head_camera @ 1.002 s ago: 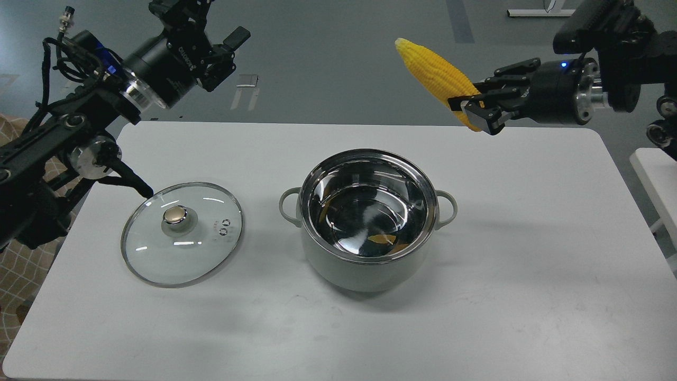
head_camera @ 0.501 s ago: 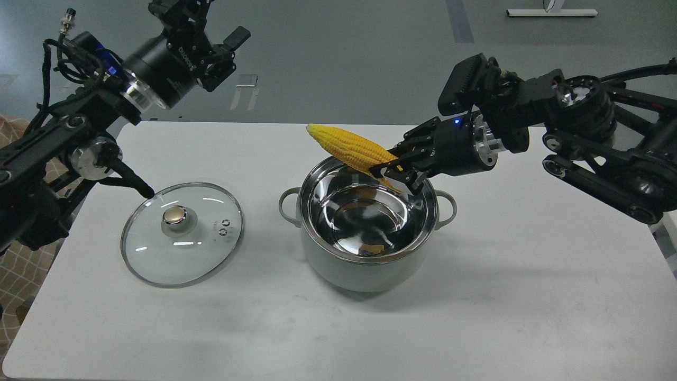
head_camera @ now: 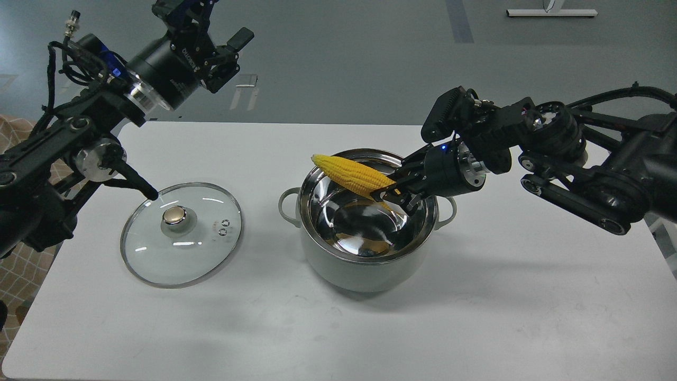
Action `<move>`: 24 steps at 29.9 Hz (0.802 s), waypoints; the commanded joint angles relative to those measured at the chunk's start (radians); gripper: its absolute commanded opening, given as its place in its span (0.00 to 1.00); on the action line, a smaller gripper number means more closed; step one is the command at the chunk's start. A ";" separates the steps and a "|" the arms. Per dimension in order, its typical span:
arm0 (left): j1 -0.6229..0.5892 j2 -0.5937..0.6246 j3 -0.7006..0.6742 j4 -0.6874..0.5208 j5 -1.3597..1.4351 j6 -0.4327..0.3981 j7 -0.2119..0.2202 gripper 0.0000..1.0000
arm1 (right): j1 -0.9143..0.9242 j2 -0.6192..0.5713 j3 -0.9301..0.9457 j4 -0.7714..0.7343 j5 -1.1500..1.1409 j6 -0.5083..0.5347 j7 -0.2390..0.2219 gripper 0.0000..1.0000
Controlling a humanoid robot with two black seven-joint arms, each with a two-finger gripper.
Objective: Open pot and put corn in
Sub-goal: 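Carry the corn cob over the pot and lower it inside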
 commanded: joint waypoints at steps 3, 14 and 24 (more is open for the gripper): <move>0.013 -0.001 -0.012 0.000 0.000 0.000 0.000 0.91 | -0.009 0.029 -0.002 -0.020 -0.003 0.000 0.000 0.18; 0.021 -0.001 -0.013 0.000 0.000 0.000 0.000 0.90 | -0.012 0.042 -0.042 -0.041 -0.008 0.000 0.000 0.22; 0.029 -0.003 -0.013 0.000 0.002 0.000 0.000 0.90 | -0.015 0.046 -0.044 -0.047 -0.008 0.000 0.000 0.41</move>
